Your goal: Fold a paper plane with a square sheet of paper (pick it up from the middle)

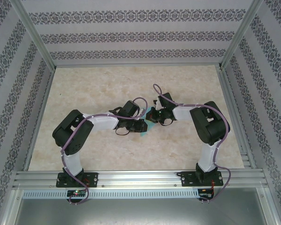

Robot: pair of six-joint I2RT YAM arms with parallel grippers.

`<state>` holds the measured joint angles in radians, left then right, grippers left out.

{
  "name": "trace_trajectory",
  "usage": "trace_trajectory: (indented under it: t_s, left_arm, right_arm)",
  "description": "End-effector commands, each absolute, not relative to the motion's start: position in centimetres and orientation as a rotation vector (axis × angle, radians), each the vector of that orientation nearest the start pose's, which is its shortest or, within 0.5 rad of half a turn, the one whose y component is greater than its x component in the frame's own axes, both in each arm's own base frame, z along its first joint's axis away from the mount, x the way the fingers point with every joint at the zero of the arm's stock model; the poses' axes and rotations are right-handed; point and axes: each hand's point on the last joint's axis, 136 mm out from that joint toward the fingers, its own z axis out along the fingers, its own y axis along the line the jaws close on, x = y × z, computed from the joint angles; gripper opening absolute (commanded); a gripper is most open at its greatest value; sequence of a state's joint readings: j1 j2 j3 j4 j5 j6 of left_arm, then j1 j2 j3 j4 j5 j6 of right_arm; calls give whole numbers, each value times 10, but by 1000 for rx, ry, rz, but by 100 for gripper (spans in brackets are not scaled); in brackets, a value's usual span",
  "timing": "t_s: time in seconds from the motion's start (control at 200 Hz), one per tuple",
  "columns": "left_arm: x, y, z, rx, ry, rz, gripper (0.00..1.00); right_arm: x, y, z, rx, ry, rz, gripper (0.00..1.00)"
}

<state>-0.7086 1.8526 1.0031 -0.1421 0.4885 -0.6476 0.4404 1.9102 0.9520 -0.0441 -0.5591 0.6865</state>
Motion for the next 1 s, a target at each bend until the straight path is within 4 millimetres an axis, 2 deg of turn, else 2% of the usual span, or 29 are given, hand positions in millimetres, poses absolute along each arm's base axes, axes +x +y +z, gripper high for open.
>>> trace_trajectory:
  t_s: [0.0, 0.395, 0.629, 0.789, 0.994]
  left_arm:
    - [279, -341, 30, 258, 2785, -1072, 17]
    - [265, -326, 14, 224, 2863, -1006, 16]
    - [242, -321, 5, 246, 2913, -1037, 15]
    - [222, -315, -2, 258, 2953, -1019, 11]
    - [199, -306, -3, 271, 2981, -1005, 9]
  right_arm:
    - [312, 230, -44, 210, 2935, 877, 3]
    - [309, 227, -51, 219, 2959, 846, 2]
    - [307, 223, -57, 237, 2984, 817, 2]
    - [306, 222, -59, 242, 2993, 809, 2]
    - [305, 220, -62, 248, 3001, 796, 1]
